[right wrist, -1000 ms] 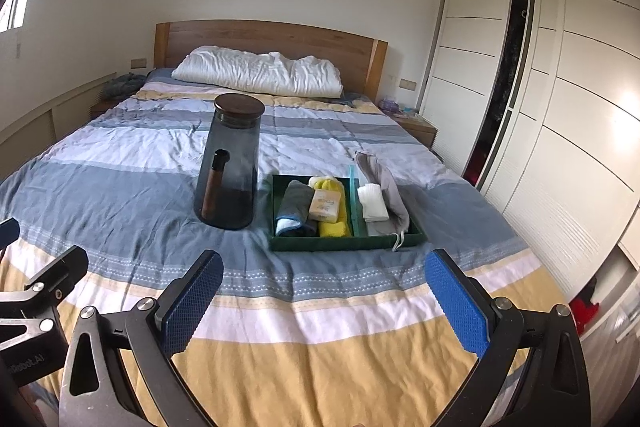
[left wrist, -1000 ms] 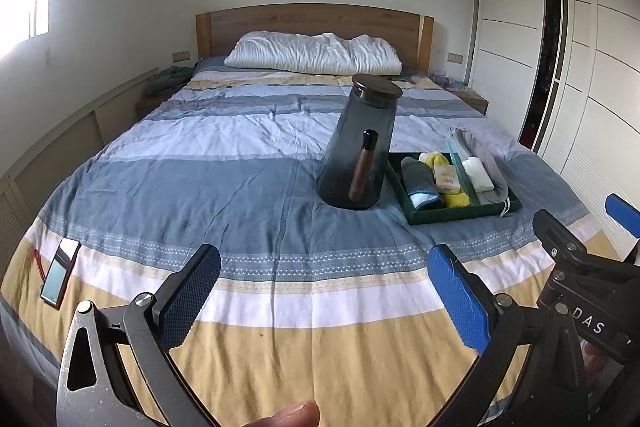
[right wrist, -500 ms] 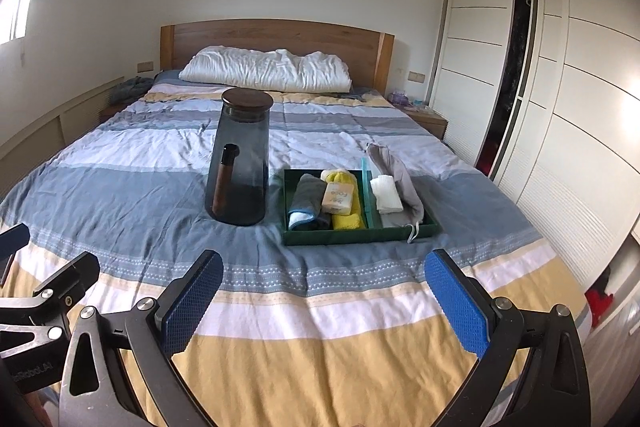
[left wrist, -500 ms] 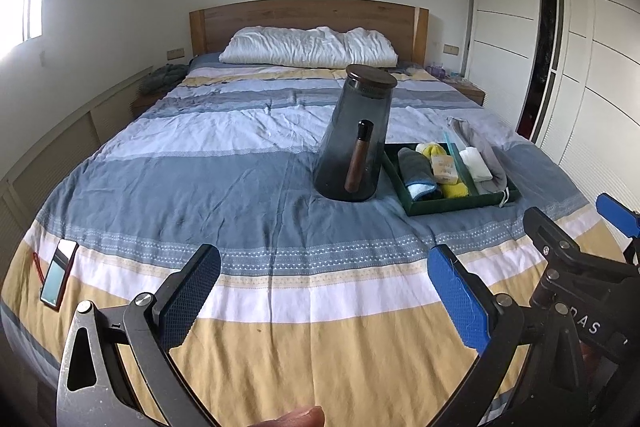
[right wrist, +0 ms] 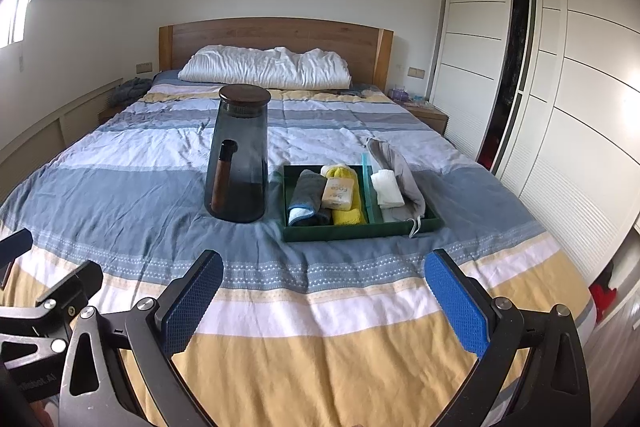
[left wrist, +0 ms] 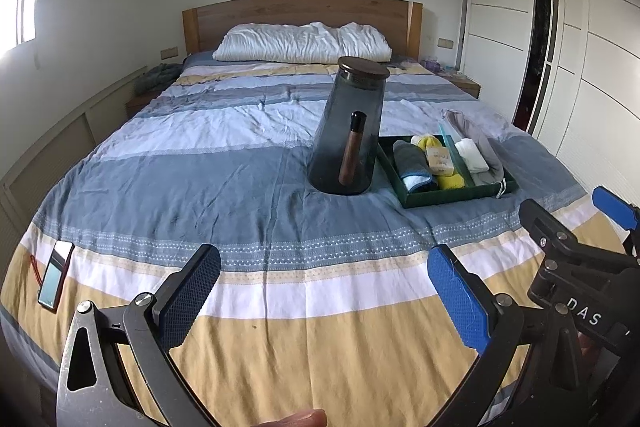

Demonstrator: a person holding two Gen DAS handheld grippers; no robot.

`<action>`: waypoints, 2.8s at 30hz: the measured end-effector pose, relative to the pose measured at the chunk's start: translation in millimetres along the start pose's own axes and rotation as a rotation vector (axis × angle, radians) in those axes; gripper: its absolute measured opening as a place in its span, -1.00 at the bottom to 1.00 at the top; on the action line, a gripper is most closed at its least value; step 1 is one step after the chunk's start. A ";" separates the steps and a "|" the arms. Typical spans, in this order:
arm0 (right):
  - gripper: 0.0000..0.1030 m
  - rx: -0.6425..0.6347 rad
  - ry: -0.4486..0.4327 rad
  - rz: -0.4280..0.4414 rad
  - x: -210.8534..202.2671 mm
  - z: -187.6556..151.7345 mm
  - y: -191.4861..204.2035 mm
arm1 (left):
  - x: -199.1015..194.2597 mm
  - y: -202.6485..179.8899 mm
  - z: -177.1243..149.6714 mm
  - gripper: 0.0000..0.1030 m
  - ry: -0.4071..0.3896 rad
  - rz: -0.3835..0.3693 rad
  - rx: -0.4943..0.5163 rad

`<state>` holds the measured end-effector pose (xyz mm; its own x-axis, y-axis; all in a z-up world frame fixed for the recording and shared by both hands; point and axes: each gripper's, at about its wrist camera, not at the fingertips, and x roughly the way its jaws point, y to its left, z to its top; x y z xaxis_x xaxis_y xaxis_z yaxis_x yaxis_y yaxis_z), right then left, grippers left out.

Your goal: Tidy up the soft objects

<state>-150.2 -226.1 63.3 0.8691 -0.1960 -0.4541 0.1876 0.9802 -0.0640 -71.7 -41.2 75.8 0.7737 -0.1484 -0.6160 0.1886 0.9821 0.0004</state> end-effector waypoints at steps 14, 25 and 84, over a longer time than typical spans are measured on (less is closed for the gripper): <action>0.99 0.008 0.010 0.002 1.4 -2.4 0.9 | 5.2 -3.1 -2.5 0.97 0.012 -0.004 0.011; 0.99 0.030 0.030 0.007 7.4 -4.6 -0.4 | 12.3 0.5 -5.3 0.97 0.032 0.011 0.031; 0.99 0.016 0.027 0.005 7.3 -6.1 -5.0 | 9.7 -4.6 -2.1 0.97 0.028 -0.019 0.043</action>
<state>-147.6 -232.3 54.9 0.8575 -0.1896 -0.4782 0.1904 0.9806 -0.0474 -66.4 -46.9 68.2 0.7523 -0.1633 -0.6382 0.2298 0.9730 0.0219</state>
